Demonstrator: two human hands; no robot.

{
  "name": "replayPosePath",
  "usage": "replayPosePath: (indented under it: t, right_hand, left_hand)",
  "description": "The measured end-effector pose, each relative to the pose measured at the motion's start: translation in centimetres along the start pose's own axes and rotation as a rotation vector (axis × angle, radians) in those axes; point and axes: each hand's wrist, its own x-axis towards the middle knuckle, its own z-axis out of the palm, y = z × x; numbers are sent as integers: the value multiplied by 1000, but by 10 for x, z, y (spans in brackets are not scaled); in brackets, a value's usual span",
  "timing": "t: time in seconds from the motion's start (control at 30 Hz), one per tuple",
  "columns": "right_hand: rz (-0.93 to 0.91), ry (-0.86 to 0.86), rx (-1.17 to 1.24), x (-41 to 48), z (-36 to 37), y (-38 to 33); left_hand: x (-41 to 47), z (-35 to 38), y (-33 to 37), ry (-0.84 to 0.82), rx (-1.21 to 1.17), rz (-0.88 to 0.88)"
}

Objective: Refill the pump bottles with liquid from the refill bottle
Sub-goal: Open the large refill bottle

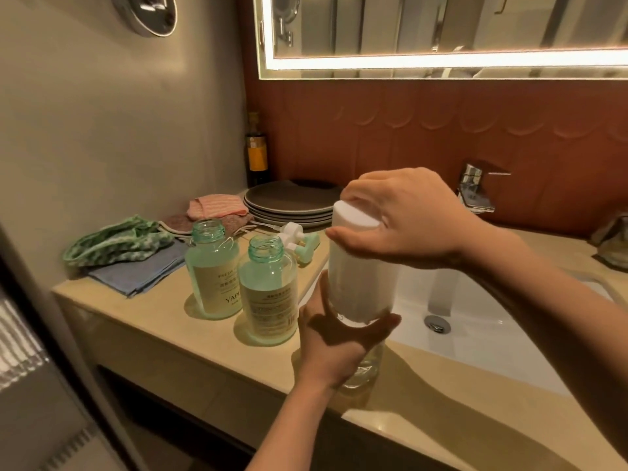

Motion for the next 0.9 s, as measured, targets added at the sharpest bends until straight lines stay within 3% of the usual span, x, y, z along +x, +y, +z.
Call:
replayPosePath:
  t: [0.17,0.3,0.4,0.5,0.57,0.63,0.7,0.8,0.9]
  right_hand:
    - [-95,-60,251,-4,2,8]
    - [-1,-315,546,-5,-12,10]
    - [142,-487,381,0,-39,-4]
    - [297,-536,-50,12,-49,-28]
    - [274,-545,-254,18,-40,-39]
    - [250,-585,-302,21,-37,-39]
    - [241,-697,-139,23,-44,-30]
    - [75,-870,109,21,-63,-20]
    - [19,-832,293,17,-68,-20]
  left_hand:
    - [5,-9,0,-114,-57,-66]
    - [3,-10,1,-147,-53,-91]
    - [-1,-9,2,-152,-30,-138]
    - [0,-9,6,-139,6,-154]
    - [1,-9,5,-114,4,-164]
    - [0,-8,5,-125,29,-133]
    - [1,-9,3,-142,46,-104]
    - [1,-10,1,-152,29,-121]
    - [1,-10,1,-151,23,-139]
